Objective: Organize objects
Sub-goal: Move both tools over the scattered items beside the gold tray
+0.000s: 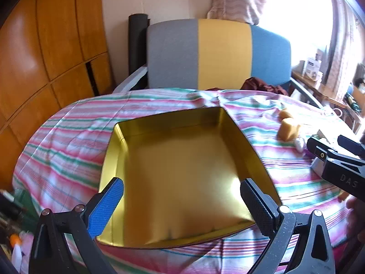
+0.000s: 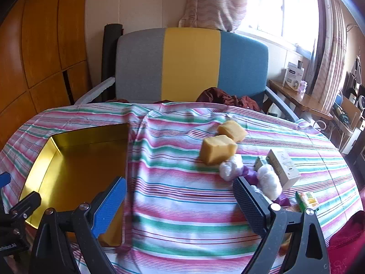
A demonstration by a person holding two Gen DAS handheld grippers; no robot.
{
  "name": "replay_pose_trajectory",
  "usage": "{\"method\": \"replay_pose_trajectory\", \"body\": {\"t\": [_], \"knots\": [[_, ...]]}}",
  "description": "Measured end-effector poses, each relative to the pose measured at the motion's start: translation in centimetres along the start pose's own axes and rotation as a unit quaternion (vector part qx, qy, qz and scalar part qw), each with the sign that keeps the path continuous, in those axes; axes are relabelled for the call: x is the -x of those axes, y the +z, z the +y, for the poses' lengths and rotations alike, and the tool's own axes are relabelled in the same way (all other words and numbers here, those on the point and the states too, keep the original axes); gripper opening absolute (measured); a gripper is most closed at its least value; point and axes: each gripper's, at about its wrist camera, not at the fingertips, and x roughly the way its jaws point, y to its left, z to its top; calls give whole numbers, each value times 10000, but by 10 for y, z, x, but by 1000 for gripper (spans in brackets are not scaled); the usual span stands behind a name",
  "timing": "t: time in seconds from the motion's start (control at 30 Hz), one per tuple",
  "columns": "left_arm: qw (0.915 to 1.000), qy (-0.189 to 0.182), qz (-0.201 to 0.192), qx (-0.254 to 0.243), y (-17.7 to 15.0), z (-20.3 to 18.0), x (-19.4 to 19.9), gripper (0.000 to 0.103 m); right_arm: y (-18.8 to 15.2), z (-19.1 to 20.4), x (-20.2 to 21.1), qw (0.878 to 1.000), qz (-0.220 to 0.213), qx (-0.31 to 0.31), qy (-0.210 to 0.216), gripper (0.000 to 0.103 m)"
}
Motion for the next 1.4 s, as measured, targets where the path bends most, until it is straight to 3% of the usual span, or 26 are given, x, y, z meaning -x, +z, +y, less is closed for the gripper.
{"method": "replay_pose_trajectory", "body": {"t": [0.4, 0.63, 0.83, 0.93, 1.1, 1.4], "knots": [[9987, -40, -36, -507, 7, -30, -6, 103, 11, -86, -5, 9977, 84, -522, -435, 96], [9977, -190, 99, -644, 9, -42, -12, 103, 22, -151, -5, 9927, -120, -988, -674, 96], [9934, -555, 150, -992, 15, -61, -15, 103, 14, -221, -19, 9805, -211, -1745, -873, 96], [9897, -726, 124, -1226, 21, -77, -17, 103, -1, -253, -24, 9683, -208, -2304, -947, 96], [9854, -924, 189, -1415, 34, -107, -30, 103, -12, -277, -28, 9497, -104, -3016, -839, 96], [9756, -1105, 383, -1858, 65, -171, -73, 103, -21, -286, -35, 9415, 175, -3327, -504, 96]]}}
